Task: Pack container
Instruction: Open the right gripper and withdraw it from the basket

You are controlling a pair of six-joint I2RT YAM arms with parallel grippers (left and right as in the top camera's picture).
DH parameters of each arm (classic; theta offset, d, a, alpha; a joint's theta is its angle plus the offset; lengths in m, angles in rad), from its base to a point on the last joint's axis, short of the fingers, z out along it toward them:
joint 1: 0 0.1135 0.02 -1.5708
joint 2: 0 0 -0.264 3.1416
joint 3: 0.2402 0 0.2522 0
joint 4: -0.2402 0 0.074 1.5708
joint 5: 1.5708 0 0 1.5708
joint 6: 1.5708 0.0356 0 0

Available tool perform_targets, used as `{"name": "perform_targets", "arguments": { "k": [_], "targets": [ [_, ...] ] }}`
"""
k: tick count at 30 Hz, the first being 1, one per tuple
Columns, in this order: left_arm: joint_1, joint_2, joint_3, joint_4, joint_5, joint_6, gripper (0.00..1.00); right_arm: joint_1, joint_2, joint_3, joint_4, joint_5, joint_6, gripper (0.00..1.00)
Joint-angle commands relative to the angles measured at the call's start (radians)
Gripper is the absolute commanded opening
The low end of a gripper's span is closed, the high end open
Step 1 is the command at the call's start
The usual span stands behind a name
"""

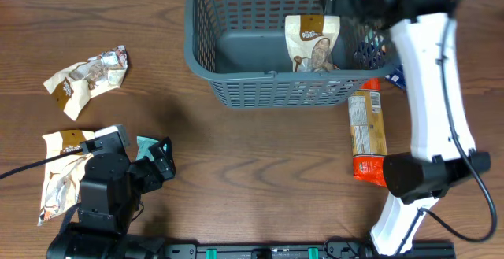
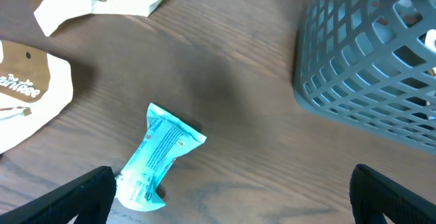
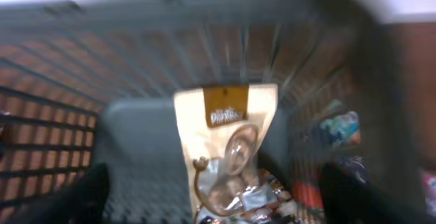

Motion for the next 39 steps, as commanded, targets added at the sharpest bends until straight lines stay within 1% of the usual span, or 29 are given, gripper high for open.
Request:
{"name": "perform_targets", "arguments": {
  "k": [1, 4, 7, 12, 16, 19, 22, 24, 31, 33, 34, 39],
  "targets": [
    [0.002, -0.004, 0.023, -0.002, -0.019, 0.016, 0.99, -0.05, -0.012, 0.179, -0.074, 0.057, -0.004, 0.99],
    [0.002, -0.004, 0.023, -0.002, -0.019, 0.017, 0.99, -0.118, -0.012, 0.307, -0.174, 0.115, -0.004, 0.99],
    [0.002, -0.004, 0.023, -0.002, -0.019, 0.016, 0.99, -0.209, -0.012, 0.392, -0.271, 0.17, -0.004, 0.99],
    [0.002, -0.004, 0.023, -0.002, -0.019, 0.016, 0.99, -0.356, -0.012, 0.42, -0.391, 0.192, -0.004, 0.99],
    [0.002, -0.004, 0.023, -0.002, -0.019, 0.016, 0.98, -0.414, -0.012, 0.417, -0.404, 0.164, -0.016, 0.99],
    [0.002, -0.004, 0.023, -0.002, -0.019, 0.016, 0.99, -0.422, -0.012, 0.417, -0.4, 0.111, -0.015, 0.99],
    [0.002, -0.004, 0.023, -0.002, -0.019, 0.016, 0.99, -0.422, -0.012, 0.417, -0.365, 0.113, -0.008, 0.99],
    [0.002, -0.004, 0.023, -0.002, -0.019, 0.016, 0.99, -0.425, -0.007, 0.417, -0.354, 0.119, 0.078, 0.99],
    [0.002, -0.004, 0.023, -0.001, -0.019, 0.016, 0.99, -0.446, 0.055, 0.416, -0.404, 0.237, 0.643, 0.99],
    [0.002, -0.004, 0.023, -0.002, -0.019, 0.016, 0.99, -0.446, 0.084, 0.41, -0.404, 0.243, 0.769, 0.99],
    [0.002, -0.004, 0.023, -0.002, -0.019, 0.016, 0.98, -0.446, 0.103, 0.404, -0.404, 0.25, 0.856, 0.99],
    [0.002, -0.004, 0.023, -0.002, -0.019, 0.016, 0.99, -0.447, 0.179, 0.388, -0.404, 0.248, 1.17, 0.99]
  ]
}}
